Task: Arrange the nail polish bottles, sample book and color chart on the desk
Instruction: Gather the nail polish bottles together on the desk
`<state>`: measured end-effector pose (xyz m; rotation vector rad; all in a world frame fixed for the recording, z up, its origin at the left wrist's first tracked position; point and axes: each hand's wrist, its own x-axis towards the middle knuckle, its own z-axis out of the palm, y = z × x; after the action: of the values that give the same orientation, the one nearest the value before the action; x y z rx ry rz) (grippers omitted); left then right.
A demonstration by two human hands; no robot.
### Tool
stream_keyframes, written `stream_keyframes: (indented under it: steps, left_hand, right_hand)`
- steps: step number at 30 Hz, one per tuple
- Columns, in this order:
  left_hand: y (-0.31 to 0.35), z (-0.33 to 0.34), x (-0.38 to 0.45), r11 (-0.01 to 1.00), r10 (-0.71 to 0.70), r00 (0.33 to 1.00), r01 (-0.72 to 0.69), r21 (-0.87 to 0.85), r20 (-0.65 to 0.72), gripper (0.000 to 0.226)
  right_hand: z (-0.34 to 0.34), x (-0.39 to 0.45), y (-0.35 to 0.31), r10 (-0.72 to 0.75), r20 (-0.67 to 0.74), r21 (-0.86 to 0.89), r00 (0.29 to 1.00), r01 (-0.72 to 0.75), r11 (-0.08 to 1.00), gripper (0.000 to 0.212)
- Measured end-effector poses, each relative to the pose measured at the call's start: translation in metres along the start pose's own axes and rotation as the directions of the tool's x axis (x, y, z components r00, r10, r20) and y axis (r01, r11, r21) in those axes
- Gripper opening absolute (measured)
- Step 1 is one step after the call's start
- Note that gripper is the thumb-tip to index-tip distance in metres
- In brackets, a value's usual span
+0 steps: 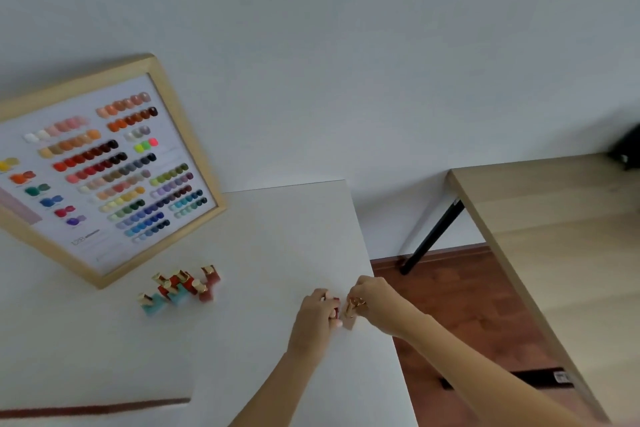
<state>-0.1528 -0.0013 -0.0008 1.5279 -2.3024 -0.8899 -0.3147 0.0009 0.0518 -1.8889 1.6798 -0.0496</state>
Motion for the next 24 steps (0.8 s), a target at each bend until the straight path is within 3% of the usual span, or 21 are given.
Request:
stream_keyframes:
  steps: [7, 12, 18, 21, 24]
  left_hand:
    - [0.005, 0.007, -0.003, 0.999, -0.004, 1.0, 0.004, 0.035, -0.003, 0.022]
    - [0.002, 0.004, -0.009, 1.0, 0.006, 1.0, -0.006, -0.016, -0.008, 0.013]
    - [-0.004, -0.019, -0.024, 0.992, 0.06, 0.995, -0.068, -0.106, -0.078, 0.031]
    - [-0.013, -0.042, -0.035, 0.983, 0.075, 0.987, -0.098, -0.157, -0.142, 0.038]
    - [-0.029, -0.064, -0.044, 0.981, -0.068, 0.938, 0.001, -0.194, -0.341, 0.035]
  right_hand:
    - [0.007, -0.007, 0.006, 0.028, -0.09, 0.121, 0.996, -0.017, 0.992, 0.034]
    - [0.004, -0.005, 0.009, 0.023, -0.055, 0.128, 0.998, -0.016, 0.992, 0.049]
    - [-0.013, -0.001, 0.009, -0.02, 0.024, 0.016, 1.0, 0.02, 1.0, 0.073]
    - [-0.029, 0.01, -0.001, -0.072, -0.025, -0.019, 0.997, 0.071, 0.997, 0.062]
    - [-0.039, 0.032, -0.022, -0.131, -0.081, -0.025, 0.988, 0.129, 0.991, 0.05]
